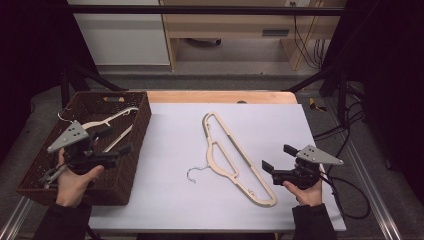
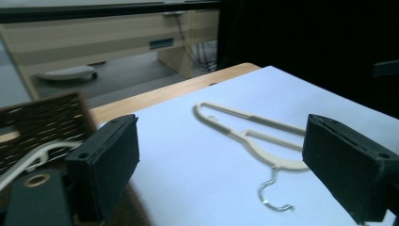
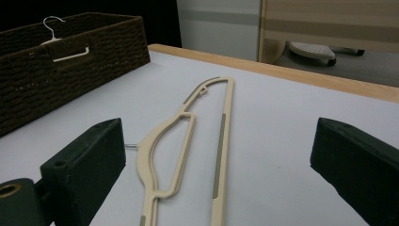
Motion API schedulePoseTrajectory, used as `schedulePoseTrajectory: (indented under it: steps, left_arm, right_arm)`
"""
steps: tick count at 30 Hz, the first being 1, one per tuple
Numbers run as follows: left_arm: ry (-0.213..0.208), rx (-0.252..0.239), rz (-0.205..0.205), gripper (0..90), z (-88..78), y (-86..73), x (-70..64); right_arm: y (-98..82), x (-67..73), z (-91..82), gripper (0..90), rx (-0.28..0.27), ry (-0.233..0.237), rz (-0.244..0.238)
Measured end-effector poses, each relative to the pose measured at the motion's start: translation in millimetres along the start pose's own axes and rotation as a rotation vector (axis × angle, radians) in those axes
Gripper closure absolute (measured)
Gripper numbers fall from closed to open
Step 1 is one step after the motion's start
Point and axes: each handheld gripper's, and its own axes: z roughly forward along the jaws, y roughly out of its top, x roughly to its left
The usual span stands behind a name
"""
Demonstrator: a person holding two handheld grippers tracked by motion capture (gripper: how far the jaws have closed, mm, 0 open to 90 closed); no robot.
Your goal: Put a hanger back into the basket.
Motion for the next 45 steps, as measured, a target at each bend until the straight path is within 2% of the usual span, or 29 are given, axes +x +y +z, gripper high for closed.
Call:
schedulePoseTrajectory:
  steps: [6, 8, 9, 10, 14, 16, 17, 18, 22, 24, 25, 26, 31, 34, 35, 39, 42, 45]
  left_arm:
    - [-0.072, 0.001, 0.027, 10.0, 27.3, -1.0, -26.3]
    - [-0.092, 0.02, 0.038, 10.0, 37.5, -2.5, -32.8]
    - [-0.109, 0.04, 0.046, 10.0, 48.7, -4.8, -38.7]
    - [-0.109, 0.04, 0.046, 10.0, 48.7, -4.8, -38.7]
    - [-0.125, 0.082, 0.068, 10.1, 70.5, -10.6, -49.6]
    - [-0.136, 0.109, 0.076, 10.4, 80.8, -13.6, -54.1]
    - [-0.146, 0.135, 0.081, 11.1, 91.9, -17.1, -57.3]
    - [-0.146, 0.135, 0.081, 11.5, 91.9, -17.1, -57.3]
    - [-0.168, 0.198, 0.078, 12.8, 114.6, -26.2, -61.4]
    - [-0.168, 0.234, 0.097, 14.6, 125.5, -31.6, -64.3]
    - [-0.169, 0.26, 0.1, 15.0, 136.5, -37.3, -66.7]
    - [-0.169, 0.26, 0.1, 16.4, 136.5, -37.3, -66.7]
    - [-0.188, 0.316, 0.106, 20.6, 159.7, -50.8, -71.4]
    - [-0.196, 0.363, 0.115, 24.3, 172.1, -58.6, -72.0]
    - [-0.202, 0.393, 0.117, 26.6, 179.6, -63.9, -72.1]
    - [-0.199, 0.424, 0.129, 30.8, 189.5, -71.4, -72.7]
    - [-0.206, 0.471, 0.149, 36.5, 198.5, -78.6, -73.2]
    - [-0.205, 0.499, 0.164, 43.4, 205.7, -84.6, -74.2]
  right_arm:
    - [0.1, 0.2, -0.4, 4.1, -0.001, 0.003, 0.002]
    - [0.2, 0.0, -0.2, 4.1, -0.005, 0.005, 0.004]
    - [0.1, 0.0, -0.3, 4.1, -0.001, 0.003, 0.002]
    - [0.1, 0.0, -0.3, 4.1, -0.001, 0.003, 0.002]
    - [-0.2, 0.6, -0.3, 4.2, -0.001, 0.004, 0.001]
    - [-0.4, 0.8, 0.0, 4.2, 0.0, 0.005, 0.001]
    - [-0.7, 1.1, 0.4, 4.3, 0.003, 0.006, -0.004]
    - [-0.7, 1.1, 0.4, 4.3, 0.003, 0.006, -0.004]
    - [-1.7, 2.2, 1.4, 4.4, 0.006, 0.012, -0.009]
    - [-2.2, 3.1, 3.0, 4.6, 0.01, 0.015, -0.007]
    - [-2.4, 3.2, 3.5, 4.7, 0.012, 0.015, -0.006]
    - [-2.4, 3.2, 3.5, 4.7, 0.012, 0.015, -0.006]
    - [-3.5, 4.4, 5.9, 4.8, 0.017, 0.02, -0.01]
    - [-3.6, 4.4, 6.1, 4.8, 0.017, 0.021, -0.011]
    - [-3.3, 4.2, 5.4, 4.9, 0.016, 0.022, -0.01]
    - [-3.4, 4.1, 5.3, 5.0, 0.015, 0.022, -0.011]
    - [-3.7, 4.4, 6.0, 5.0, 0.018, 0.025, -0.012]
    - [-3.8, 4.5, 6.3, 5.1, 0.019, 0.026, -0.012]
